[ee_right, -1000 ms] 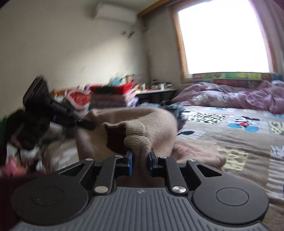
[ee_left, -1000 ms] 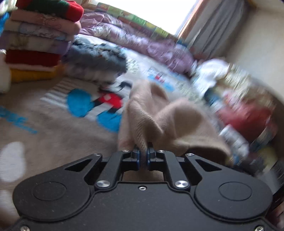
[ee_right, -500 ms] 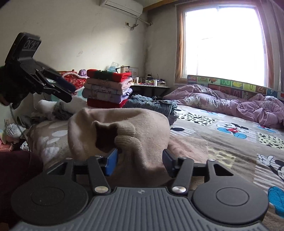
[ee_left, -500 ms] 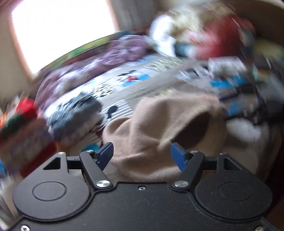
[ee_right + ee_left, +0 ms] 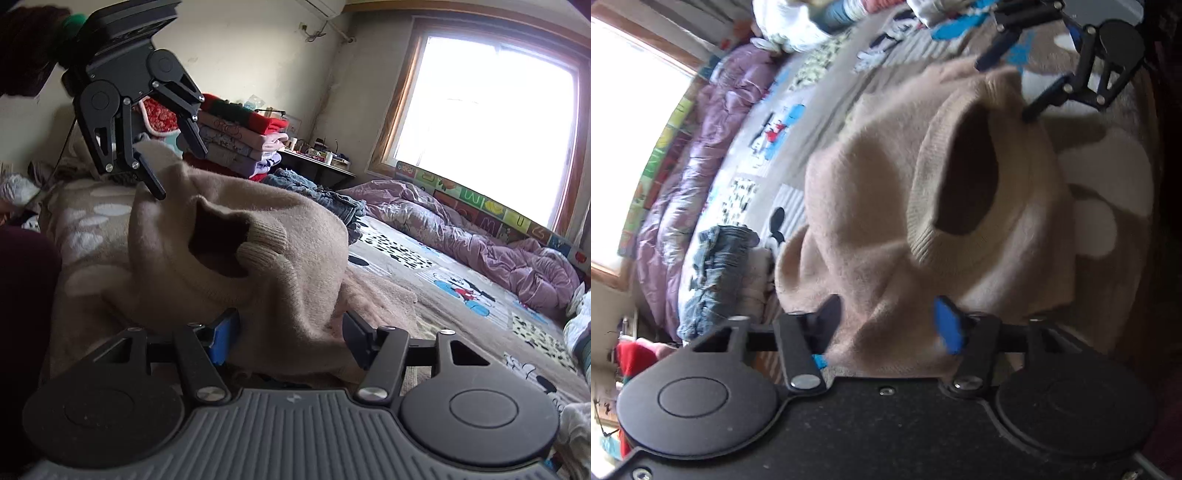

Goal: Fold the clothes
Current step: 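Lift the beige sweater with both grippers and shake it open in the air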

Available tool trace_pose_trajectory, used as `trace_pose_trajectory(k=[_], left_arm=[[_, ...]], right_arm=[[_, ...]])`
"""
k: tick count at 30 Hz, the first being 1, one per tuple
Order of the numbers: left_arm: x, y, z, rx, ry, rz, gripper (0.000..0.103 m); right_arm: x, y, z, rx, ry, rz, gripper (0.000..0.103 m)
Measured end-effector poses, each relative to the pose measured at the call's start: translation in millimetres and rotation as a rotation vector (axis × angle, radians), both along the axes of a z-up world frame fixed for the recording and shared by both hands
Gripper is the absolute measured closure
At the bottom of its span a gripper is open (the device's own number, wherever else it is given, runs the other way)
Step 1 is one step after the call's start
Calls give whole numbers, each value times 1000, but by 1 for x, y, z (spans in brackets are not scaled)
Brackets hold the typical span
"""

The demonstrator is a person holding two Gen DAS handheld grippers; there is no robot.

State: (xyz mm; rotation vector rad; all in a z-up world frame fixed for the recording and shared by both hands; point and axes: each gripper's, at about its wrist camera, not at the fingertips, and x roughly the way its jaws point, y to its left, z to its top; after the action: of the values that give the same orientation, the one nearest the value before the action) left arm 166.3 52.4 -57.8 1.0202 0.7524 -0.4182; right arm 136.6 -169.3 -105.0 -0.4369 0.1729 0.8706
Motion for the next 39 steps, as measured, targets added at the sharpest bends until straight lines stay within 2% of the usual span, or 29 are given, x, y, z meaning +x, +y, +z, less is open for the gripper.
trace_pose_trajectory(k=[5, 7, 8, 10, 12, 13, 16, 18, 28, 39], left_arm=[[12, 8, -12, 22, 33, 24, 70], [11, 9, -18, 17, 27, 38, 88], [9, 10, -21, 18, 18, 45, 89], [2, 9, -26, 6, -5, 49, 93], [-9, 8, -25, -10, -42, 50, 95], [-15, 6, -23, -14, -71, 52, 95], [-31, 5, -2, -79, -156, 59, 95], [-41, 4, 14, -107, -218, 57, 96], [-61, -5, 80, -204, -436, 25, 96], [-78, -9, 155, -334, -598, 10, 96]], right_arm=[[5, 11, -8, -63, -32, -1, 42], [6, 13, -11, -79, -31, -3, 43], [7, 15, -12, -87, -31, -4, 44], [10, 17, -14, -97, -17, -12, 64], [11, 18, -15, -99, 2, -20, 70], [11, 18, -15, -98, 1, -25, 77], [5, 15, -10, -67, -19, -54, 90], [0, 10, -2, -37, -35, -88, 91], [-18, -15, 69, 96, -100, -237, 93], [-43, -28, 182, 16, -303, -281, 94]])
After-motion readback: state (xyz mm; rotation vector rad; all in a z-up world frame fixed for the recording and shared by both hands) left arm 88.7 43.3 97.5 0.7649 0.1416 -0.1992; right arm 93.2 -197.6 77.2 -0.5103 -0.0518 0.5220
